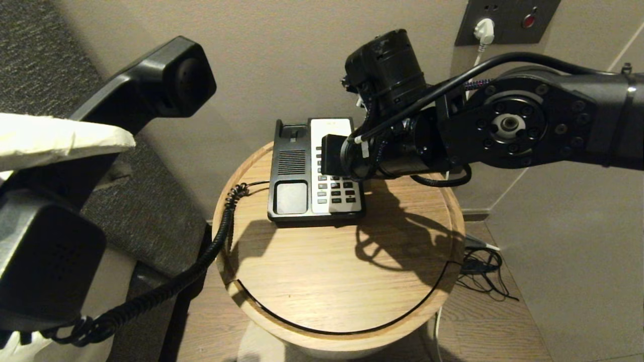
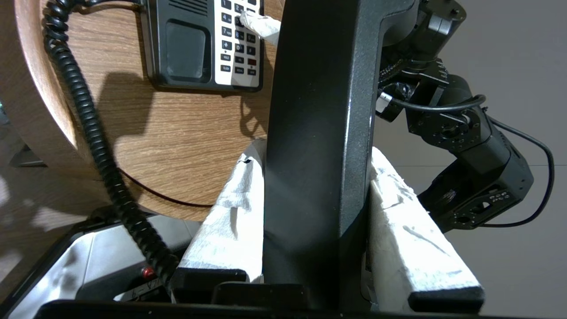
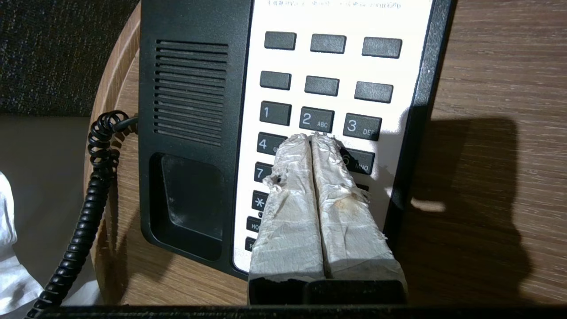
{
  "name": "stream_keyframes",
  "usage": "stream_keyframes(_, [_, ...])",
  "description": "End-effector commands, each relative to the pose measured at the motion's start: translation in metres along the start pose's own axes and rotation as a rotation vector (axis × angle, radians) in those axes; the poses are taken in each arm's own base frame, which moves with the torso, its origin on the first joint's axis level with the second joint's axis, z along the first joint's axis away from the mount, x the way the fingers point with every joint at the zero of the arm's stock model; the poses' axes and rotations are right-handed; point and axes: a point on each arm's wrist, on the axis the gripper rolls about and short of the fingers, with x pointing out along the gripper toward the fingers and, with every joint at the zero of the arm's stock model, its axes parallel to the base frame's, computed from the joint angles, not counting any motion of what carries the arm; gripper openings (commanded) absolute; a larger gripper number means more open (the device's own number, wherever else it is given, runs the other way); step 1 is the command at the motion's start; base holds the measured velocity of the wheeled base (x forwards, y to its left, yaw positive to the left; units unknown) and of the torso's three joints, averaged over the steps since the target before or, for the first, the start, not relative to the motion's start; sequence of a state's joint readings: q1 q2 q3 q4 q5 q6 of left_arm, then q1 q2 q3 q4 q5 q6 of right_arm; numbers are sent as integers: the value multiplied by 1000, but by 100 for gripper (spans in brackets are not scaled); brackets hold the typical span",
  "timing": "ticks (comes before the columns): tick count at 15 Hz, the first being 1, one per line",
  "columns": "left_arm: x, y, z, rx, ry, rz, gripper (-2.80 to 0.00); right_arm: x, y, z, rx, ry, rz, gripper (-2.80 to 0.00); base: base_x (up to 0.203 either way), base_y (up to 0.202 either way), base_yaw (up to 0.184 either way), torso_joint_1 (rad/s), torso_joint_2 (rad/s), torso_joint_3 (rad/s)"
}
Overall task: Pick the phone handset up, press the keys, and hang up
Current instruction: Dial the number
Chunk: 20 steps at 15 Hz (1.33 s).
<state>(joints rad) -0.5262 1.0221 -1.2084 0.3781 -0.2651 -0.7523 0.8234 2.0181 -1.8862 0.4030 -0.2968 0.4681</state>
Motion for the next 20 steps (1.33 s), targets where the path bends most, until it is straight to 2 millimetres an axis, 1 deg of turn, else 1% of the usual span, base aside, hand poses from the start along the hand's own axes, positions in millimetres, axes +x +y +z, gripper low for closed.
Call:
stream_keyframes(1, [0,1,-1,-5,4,2,-280,0,0,0,2,-2,0,-280,0,0,0,0,0,0])
stream_keyframes(11, [1,2,-2,-7,9,6,-280,12,-3,-5,-6,18,-23,-280,0,0,0,0,0,0])
stream_keyframes(17, [1,2,-2,-7,10,7,-280,8,-4,-4,-5,16,-24,-280,0,0,0,0,0,0])
stream_keyframes(20, [2,3,-2,-8,12,8,-280,2,-2,3,4,-9,-10,-280,0,0,0,0,0,0])
